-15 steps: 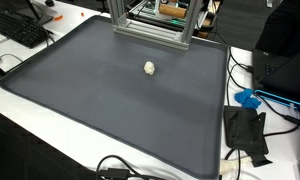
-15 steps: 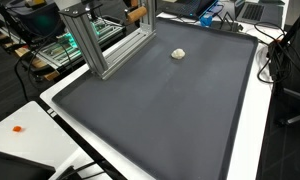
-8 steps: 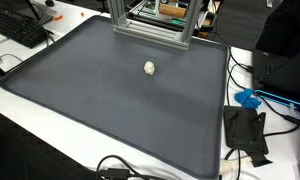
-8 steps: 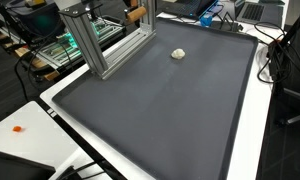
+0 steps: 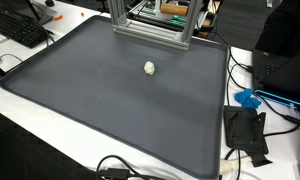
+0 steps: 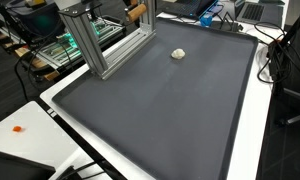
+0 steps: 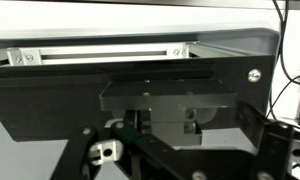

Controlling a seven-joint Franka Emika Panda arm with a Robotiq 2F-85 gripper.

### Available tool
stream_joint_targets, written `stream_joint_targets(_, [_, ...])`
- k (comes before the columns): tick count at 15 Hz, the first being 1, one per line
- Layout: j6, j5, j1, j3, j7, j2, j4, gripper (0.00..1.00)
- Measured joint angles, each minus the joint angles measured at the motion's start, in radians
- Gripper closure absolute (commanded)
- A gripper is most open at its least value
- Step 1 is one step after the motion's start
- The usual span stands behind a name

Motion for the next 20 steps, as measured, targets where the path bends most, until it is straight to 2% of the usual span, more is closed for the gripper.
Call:
stream_joint_targets(9, [-0.034, -0.041, 0.001, 0.000, -0.060, -0.010, 0.027, 0.00])
stream_joint_targets(20, [-0.029, -0.043, 0.001, -0.001, -0.059, -0.010, 0.027, 0.00])
